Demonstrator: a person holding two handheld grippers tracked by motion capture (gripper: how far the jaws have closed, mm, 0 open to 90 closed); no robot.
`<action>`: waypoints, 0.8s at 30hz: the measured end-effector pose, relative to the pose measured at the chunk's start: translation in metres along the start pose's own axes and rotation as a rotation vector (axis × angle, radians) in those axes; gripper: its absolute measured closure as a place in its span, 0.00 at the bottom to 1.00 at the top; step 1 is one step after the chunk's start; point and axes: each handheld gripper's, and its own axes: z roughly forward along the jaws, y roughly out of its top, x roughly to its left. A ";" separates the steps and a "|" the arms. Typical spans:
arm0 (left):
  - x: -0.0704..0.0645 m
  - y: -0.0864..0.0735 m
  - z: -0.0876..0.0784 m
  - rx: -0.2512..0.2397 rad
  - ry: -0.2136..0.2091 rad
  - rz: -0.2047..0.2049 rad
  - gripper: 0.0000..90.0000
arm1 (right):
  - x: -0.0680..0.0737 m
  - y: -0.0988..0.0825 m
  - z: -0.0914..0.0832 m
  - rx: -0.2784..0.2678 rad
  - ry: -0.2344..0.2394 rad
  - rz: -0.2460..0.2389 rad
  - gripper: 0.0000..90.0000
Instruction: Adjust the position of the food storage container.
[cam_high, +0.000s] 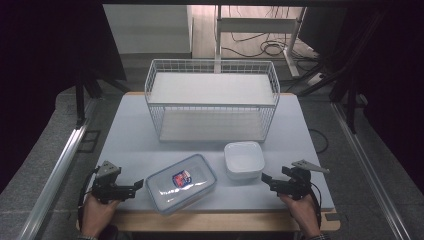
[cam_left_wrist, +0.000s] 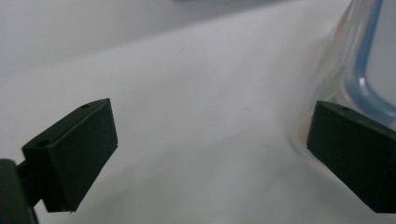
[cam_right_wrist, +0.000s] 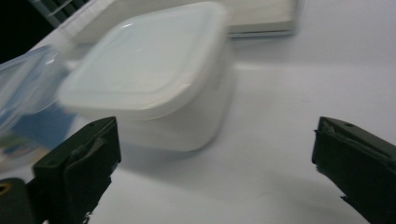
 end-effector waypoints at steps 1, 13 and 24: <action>0.000 0.000 0.000 0.000 0.000 0.000 0.02 | 0.000 0.000 0.000 0.000 0.000 0.000 0.07; 0.001 0.000 0.004 0.004 -0.030 -0.016 0.03 | 0.006 0.002 0.002 0.024 0.019 -0.064 0.03; 0.002 -0.002 0.005 -0.008 -0.027 -0.004 0.04 | 0.014 0.014 -0.005 0.050 -0.009 -0.139 0.27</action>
